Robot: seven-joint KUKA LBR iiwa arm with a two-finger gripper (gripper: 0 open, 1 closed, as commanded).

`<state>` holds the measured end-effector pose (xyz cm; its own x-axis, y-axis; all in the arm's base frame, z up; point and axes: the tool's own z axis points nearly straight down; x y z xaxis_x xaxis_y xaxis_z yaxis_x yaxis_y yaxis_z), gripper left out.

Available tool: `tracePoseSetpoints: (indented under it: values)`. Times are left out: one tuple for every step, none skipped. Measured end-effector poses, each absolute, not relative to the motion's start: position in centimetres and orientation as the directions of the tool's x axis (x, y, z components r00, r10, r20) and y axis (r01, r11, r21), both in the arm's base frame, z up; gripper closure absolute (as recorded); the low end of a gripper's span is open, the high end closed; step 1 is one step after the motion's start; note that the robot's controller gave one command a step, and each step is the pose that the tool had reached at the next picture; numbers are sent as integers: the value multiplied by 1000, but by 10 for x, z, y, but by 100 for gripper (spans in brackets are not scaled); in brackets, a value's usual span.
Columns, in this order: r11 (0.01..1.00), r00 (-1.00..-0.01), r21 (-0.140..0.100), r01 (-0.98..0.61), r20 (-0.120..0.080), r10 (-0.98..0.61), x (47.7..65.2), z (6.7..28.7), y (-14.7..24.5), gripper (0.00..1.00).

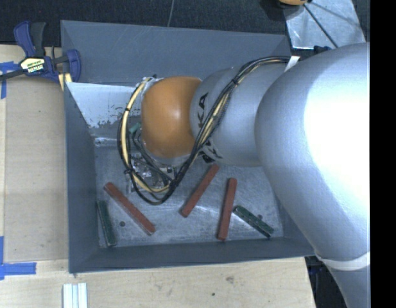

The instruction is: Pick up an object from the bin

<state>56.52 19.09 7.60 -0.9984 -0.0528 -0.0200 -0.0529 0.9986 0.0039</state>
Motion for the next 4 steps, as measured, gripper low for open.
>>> tracePoseSetpoints:
  values:
    - [999, -999, 4, -53, -12, -53, 563, 74, 191, 0]
    - [999, -999, 4, -53, -12, -53, 563, 74, 191, 0]
    - [997, -997, 1, -71, 1, -71, 603, 114, 165, 0]
    - [997, -997, 2, -73, -4, -73, 560, 79, 146, 100]
